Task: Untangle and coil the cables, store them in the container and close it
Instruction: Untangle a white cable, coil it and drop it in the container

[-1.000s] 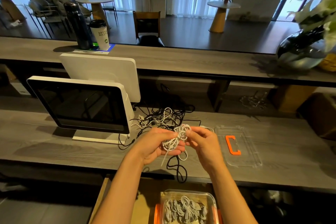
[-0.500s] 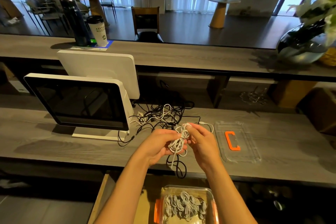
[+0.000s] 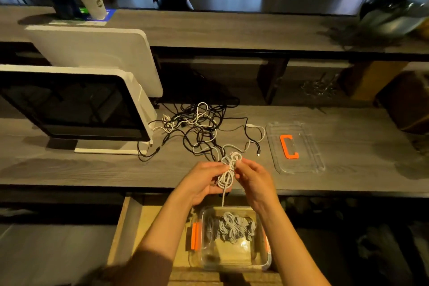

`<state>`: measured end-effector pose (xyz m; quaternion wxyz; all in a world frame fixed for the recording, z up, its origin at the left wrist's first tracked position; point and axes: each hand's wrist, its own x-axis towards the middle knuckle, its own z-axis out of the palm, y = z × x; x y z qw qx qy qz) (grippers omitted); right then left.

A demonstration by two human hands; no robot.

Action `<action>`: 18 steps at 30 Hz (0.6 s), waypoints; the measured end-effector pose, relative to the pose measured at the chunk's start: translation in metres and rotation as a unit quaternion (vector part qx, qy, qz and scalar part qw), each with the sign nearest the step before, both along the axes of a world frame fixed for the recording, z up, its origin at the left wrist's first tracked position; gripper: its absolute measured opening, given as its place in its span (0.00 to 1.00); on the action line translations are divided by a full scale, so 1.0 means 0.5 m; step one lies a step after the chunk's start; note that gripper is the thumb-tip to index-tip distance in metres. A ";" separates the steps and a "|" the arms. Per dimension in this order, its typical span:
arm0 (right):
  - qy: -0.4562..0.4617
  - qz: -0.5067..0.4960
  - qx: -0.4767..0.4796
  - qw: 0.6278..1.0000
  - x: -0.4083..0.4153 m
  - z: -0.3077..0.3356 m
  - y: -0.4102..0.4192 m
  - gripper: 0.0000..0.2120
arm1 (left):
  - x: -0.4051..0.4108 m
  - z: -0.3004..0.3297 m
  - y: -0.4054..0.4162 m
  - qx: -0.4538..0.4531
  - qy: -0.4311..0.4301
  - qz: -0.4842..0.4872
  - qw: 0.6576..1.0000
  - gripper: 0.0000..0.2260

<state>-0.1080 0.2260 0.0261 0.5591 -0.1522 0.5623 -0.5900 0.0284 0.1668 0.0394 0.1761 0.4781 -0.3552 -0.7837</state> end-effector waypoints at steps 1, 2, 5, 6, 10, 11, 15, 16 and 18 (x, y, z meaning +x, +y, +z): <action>0.009 0.006 0.023 1.000 -0.001 -0.019 0.006 0.06 | -0.005 -0.023 0.006 0.002 -0.014 0.004 1.000 0.06; 0.016 0.018 0.046 0.999 -0.002 -0.036 0.014 0.09 | -0.011 -0.045 0.015 0.008 -0.025 0.014 1.000 0.05; 0.032 0.049 0.104 0.993 0.001 -0.096 0.041 0.11 | -0.031 -0.121 0.051 0.023 -0.078 0.059 0.995 0.02; 0.044 0.054 0.123 0.990 0.005 -0.119 0.049 0.11 | -0.038 -0.151 0.065 0.026 -0.099 0.068 0.992 0.02; 0.076 0.064 0.209 0.973 0.025 -0.213 0.089 0.11 | -0.057 -0.250 0.129 0.051 -0.158 0.083 0.983 0.08; 0.081 0.068 0.226 0.968 0.028 -0.237 0.101 0.12 | -0.059 -0.270 0.143 0.058 -0.172 0.079 0.980 0.09; 0.059 0.104 0.269 0.956 0.048 -0.311 0.139 0.12 | -0.053 -0.333 0.184 0.099 -0.205 0.077 0.971 0.09; 0.049 0.108 0.273 0.955 0.057 -0.326 0.142 0.12 | -0.048 -0.341 0.189 0.103 -0.215 0.091 0.967 0.10; 0.039 0.121 0.280 0.952 0.078 -0.355 0.138 0.13 | -0.036 -0.354 0.194 0.100 -0.236 0.113 0.960 0.12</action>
